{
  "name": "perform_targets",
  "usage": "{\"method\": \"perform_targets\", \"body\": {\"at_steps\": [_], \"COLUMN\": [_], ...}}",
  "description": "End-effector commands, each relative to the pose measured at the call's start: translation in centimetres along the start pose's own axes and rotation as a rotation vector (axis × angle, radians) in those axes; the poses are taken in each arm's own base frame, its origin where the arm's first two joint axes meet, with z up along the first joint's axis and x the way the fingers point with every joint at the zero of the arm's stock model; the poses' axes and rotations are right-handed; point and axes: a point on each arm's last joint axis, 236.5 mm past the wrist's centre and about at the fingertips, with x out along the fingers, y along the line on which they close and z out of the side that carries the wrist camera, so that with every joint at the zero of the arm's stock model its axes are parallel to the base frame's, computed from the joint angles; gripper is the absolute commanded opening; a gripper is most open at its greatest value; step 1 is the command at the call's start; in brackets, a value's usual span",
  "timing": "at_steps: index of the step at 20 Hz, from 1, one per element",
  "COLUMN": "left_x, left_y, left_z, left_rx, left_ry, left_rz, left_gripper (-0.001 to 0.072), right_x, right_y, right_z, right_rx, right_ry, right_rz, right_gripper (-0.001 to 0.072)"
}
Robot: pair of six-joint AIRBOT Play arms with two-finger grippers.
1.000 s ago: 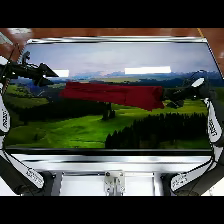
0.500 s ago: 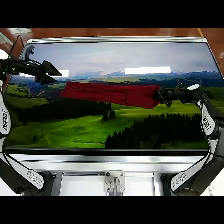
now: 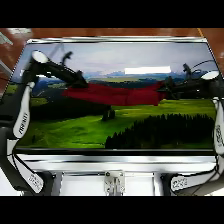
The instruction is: Fold the shirts.
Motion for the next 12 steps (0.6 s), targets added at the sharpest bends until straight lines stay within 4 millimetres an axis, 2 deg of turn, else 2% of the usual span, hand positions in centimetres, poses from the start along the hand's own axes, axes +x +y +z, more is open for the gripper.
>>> {"method": "perform_targets", "body": {"at_steps": [1,4,5,6,8,10,12], "left_x": [7.2,12.2,13.7,15.5,18.9,22.0,24.2], "left_y": [-5.5,-11.3,-13.3,-15.4,-18.9,-20.6,-21.6], "left_z": [-1.3,-1.9,-2.8,-4.1,-7.8,-12.0,-14.9], "left_rx": [0.103,0.193,0.208,0.214,0.196,0.188,0.145], "left_ry": [0.009,-0.041,-0.036,-0.018,0.061,0.166,0.234], "left_rz": [-0.016,-0.047,-0.075,-0.113,-0.198,-0.237,-0.265], "left_gripper": [0.0189,0.0187,0.0146,0.0112,0.0112,0.0112,0.0105], "right_x": [-6.0,-10.4,-11.7,-12.6,-14.2,-15.3,-15.9], "right_y": [2.5,5.5,6.6,7.5,8.9,9.9,10.5], "right_z": [-4.7,-6.7,-7.4,-7.9,-8.9,-9.5,-10.0], "right_rx": [-0.090,-0.128,-0.135,-0.144,-0.160,-0.165,-0.164], "right_ry": [0.059,-0.018,-0.046,-0.070,-0.111,-0.146,-0.163], "right_rz": [-0.145,-0.199,-0.198,-0.198,-0.195,-0.192,-0.189], "right_gripper": [0.0063,0.0063,0.0063,0.0063,0.0063,0.0063,0.0063]}}
